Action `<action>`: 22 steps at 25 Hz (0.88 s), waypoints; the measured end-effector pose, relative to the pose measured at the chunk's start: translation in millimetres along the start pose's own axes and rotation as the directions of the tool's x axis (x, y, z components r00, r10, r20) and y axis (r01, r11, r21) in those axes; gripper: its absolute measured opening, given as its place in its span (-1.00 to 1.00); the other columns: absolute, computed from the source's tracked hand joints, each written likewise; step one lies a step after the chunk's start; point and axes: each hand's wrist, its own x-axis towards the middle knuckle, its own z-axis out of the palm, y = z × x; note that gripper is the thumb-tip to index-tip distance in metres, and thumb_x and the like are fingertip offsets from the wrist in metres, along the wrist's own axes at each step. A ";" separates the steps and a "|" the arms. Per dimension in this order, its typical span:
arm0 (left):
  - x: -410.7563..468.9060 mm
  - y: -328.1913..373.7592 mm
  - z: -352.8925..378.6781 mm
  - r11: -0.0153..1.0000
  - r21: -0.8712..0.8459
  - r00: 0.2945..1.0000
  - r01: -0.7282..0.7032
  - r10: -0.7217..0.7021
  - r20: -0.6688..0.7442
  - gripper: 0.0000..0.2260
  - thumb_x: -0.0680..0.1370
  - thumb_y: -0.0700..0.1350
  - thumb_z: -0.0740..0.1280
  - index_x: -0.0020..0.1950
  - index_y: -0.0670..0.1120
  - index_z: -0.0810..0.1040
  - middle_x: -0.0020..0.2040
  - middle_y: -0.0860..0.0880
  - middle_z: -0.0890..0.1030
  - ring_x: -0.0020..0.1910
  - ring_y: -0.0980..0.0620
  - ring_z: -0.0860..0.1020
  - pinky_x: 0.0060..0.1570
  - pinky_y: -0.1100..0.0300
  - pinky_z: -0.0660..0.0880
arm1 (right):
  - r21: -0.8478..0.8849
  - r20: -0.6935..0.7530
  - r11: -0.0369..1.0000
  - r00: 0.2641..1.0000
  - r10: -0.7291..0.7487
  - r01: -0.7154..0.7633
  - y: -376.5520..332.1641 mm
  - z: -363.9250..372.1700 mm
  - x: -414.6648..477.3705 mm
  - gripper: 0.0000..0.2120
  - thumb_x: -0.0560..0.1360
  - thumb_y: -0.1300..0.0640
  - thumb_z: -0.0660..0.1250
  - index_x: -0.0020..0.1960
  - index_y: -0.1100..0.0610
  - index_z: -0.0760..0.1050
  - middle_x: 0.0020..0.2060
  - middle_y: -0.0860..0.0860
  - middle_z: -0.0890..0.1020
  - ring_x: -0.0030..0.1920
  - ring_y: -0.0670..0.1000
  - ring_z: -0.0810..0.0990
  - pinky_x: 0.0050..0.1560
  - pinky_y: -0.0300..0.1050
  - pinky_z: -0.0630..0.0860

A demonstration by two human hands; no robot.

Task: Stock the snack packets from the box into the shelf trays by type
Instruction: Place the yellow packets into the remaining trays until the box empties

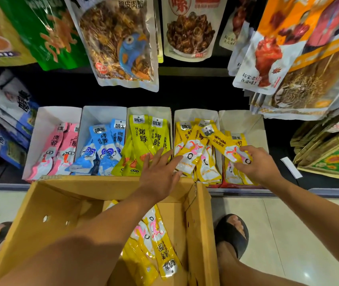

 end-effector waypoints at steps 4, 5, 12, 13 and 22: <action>1.2 -8.1 8.4 0.988 0.109 0.993 -0.111 0.108 0.039 -0.49 0.68 0.21 -0.13 0.64 0.19 0.14 0.67 0.09 0.10 0.67 -0.03 -0.06 0.58 -0.25 -0.13 | 0.048 -0.044 0.996 0.996 -0.079 0.081 17.1 -0.6 2.1 -0.53 0.40 0.00 0.51 0.28 -0.08 0.51 0.10 0.01 0.50 0.06 0.01 0.53 0.05 -0.14 0.41; 3.6 -5.9 7.9 0.980 0.124 0.987 -0.157 0.152 0.048 -0.47 0.68 0.22 -0.16 0.64 0.17 0.14 0.68 0.09 0.08 0.67 0.00 -0.07 0.58 -0.23 -0.14 | 0.030 -0.079 0.998 0.995 -0.056 0.058 21.9 0.5 3.0 -0.55 0.41 -0.01 0.49 0.27 -0.07 0.51 0.07 0.03 0.49 0.04 0.05 0.54 0.03 -0.12 0.43; 14.2 4.6 13.4 0.979 0.107 0.976 -0.173 0.156 0.149 -0.33 0.58 0.30 -0.32 0.63 0.19 0.15 0.68 0.13 0.04 0.66 0.06 -0.10 0.59 -0.20 -0.18 | -0.044 -0.082 0.973 0.971 0.223 -0.227 48.2 10.6 22.2 -0.47 0.46 -0.19 0.41 0.28 0.14 0.51 0.14 0.27 0.54 0.03 0.12 0.40 0.01 -0.05 0.40; 14.1 3.8 13.6 0.979 0.112 0.978 -0.173 0.157 0.140 -0.33 0.58 0.30 -0.32 0.62 0.19 0.16 0.68 0.13 0.06 0.66 0.05 -0.09 0.59 -0.21 -0.16 | -0.055 -0.038 0.974 0.975 0.219 -0.221 50.1 13.3 29.0 -0.44 0.47 -0.21 0.39 0.30 0.16 0.51 0.14 0.28 0.56 0.15 0.18 0.41 0.10 -0.02 0.41; 14.1 2.9 14.9 0.977 0.120 0.979 -0.177 0.161 0.126 -0.37 0.60 0.30 -0.31 0.62 0.18 0.13 0.68 0.13 0.05 0.66 0.04 -0.06 0.59 -0.22 -0.11 | -0.325 0.324 0.936 0.914 0.244 -0.134 45.7 35.7 34.9 -0.58 0.61 -0.04 0.25 0.39 0.14 0.45 0.37 0.20 0.49 0.33 0.24 0.47 0.37 0.08 0.42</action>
